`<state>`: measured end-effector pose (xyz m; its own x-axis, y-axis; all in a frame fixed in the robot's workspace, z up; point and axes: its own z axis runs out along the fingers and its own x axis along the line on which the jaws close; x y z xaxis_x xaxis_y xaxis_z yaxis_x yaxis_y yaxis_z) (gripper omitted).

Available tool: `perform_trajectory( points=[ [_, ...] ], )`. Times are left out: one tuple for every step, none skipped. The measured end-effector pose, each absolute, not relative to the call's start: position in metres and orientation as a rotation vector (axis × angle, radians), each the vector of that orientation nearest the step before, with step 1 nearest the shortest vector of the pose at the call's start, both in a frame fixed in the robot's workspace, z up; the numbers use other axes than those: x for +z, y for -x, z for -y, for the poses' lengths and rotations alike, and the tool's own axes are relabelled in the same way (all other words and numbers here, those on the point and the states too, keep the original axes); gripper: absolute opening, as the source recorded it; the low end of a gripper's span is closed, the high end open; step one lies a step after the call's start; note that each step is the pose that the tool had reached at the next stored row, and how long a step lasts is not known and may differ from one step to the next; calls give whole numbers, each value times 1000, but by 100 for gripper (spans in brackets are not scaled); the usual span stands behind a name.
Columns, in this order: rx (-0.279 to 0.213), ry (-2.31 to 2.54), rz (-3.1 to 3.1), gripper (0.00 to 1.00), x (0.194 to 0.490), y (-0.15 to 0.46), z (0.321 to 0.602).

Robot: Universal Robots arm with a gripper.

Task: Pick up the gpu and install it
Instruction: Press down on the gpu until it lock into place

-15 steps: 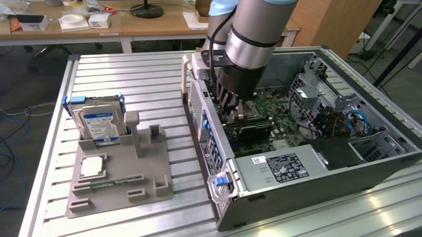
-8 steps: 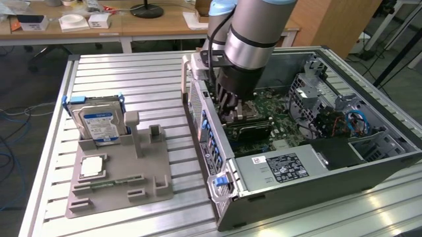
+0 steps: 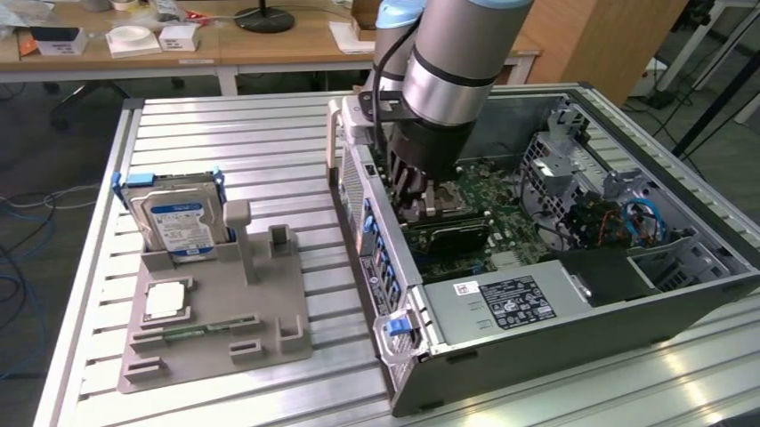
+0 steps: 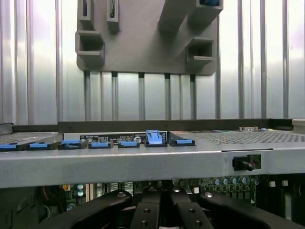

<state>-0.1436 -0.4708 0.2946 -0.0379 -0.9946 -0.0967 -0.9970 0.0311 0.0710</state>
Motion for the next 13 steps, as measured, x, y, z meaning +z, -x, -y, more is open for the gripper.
perform_trajectory(
  points=[
    [185,2165,-2241,11,295,144,471],
    [187,2164,-2240,11,295,144,471],
    [192,2162,-2238,11,297,144,471],
    [197,2160,-2236,11,300,144,471],
    [199,2158,-2234,11,302,144,471],
    [202,2157,-2232,11,303,144,472],
    [203,2156,-2231,11,303,144,473],
    [203,2156,-2231,11,303,144,475],
    [203,2156,-2231,11,303,144,477],
    [203,2156,-2231,11,303,144,480],
    [203,2156,-2231,11,303,144,482],
    [204,2156,-2231,11,303,144,483],
    [208,2154,-2229,11,303,144,483]
  ],
)
